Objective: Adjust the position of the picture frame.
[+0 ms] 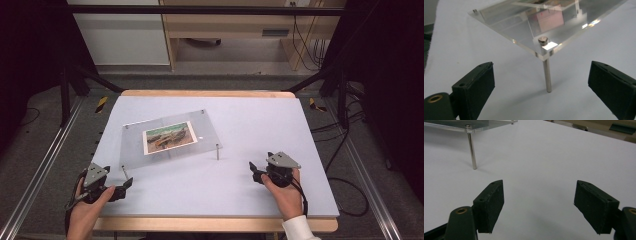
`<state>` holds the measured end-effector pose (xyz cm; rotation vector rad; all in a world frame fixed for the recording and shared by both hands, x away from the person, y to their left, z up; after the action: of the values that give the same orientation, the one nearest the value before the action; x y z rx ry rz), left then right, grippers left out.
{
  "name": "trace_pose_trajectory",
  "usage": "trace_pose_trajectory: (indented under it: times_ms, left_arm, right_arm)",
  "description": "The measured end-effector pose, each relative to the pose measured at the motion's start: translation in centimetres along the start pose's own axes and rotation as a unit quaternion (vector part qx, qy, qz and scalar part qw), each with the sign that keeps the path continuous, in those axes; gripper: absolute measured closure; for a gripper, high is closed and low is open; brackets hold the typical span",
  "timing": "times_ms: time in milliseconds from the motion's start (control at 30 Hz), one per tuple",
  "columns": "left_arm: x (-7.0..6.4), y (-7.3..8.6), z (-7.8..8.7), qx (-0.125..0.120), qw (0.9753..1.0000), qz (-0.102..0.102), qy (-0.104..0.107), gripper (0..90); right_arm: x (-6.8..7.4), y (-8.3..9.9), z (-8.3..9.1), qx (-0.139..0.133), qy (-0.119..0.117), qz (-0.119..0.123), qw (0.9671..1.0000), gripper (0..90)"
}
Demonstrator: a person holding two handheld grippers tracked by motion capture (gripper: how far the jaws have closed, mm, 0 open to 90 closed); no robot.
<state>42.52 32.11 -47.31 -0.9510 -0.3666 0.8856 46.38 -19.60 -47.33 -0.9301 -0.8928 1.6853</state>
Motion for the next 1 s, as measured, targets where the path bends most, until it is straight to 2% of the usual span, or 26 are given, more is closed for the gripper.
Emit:
trace_pose_trajectory:
  times_ms: [67,133,233,367,533,633,667,733,767,800,933,1000]
  left_arm:
    - [-0.1,0.0,-0.1,0.002,1.0000,0.001,0.005,8.1]
    - [-0.3,-0.1,-0.2,0.001,0.9999,0.010,0.010,8.9]
    - [-0.3,-0.2,-0.4,0.006,0.9998,0.008,0.016,12.4]
    - [-0.3,-0.2,-0.6,0.005,0.9998,0.014,0.016,12.2]
    - [-0.1,-0.4,-0.7,-0.003,0.9998,0.020,0.007,20.0]
    - [0.0,-0.4,-0.8,-0.008,0.9998,0.020,-0.004,31.8]
    - [0.2,-0.5,-0.7,-0.019,0.9995,0.026,-0.007,36.0]
    - [0.4,-0.5,-0.8,-0.025,0.9992,0.029,-0.010,43.2]
    - [0.4,-0.5,-0.8,-0.029,0.9990,0.032,-0.009,43.2]
    - [0.6,-0.5,-0.8,-0.031,0.9989,0.032,-0.009,49.9]
    - [0.9,-0.5,-1.3,-0.033,0.9985,0.045,-0.001,66.7]
    - [0.9,-0.5,-1.5,-0.034,0.9977,0.058,0.009,70.0]
  right_arm:
    - [0.0,0.1,-0.1,0.005,-0.003,-0.004,1.0000,24.1]
    - [-0.1,0.2,-0.1,0.007,-0.002,-0.001,1.0000,24.3]
    - [-0.2,0.1,0.0,0.008,-0.005,-0.008,0.9999,24.8]
    - [-0.2,0.1,-0.1,0.012,-0.007,-0.008,0.9999,24.9]
    - [-0.2,0.1,-0.1,0.014,-0.008,-0.009,0.9998,25.0]
    - [-0.2,0.1,-0.1,0.017,-0.007,-0.006,0.9998,25.0]
    - [-0.2,0.1,-0.1,0.018,-0.006,-0.005,0.9998,25.0]
    - [-0.2,0.1,-0.1,0.019,-0.006,-0.006,0.9998,25.1]
    - [-0.2,0.1,-0.1,0.019,-0.006,-0.006,0.9998,25.1]
    - [-0.2,0.1,-0.1,0.019,-0.005,-0.006,0.9998,25.2]
    - [0.0,0.1,-0.1,0.019,-0.008,-0.003,0.9998,25.7]
    - [0.0,0.1,-0.2,0.017,-0.008,0.000,0.9998,25.7]
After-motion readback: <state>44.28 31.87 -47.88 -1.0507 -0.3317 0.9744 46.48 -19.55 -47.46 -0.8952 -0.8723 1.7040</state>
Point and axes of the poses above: each handheld gripper's, and its own axes: z roughly backward along the jaws, y roughly out of its underside, x roughly to its left, the point moved 1 cm from there along -z, roughly forward along the jaws, and after that the axes turned 13 degrees about y, right-handed, at the moved point
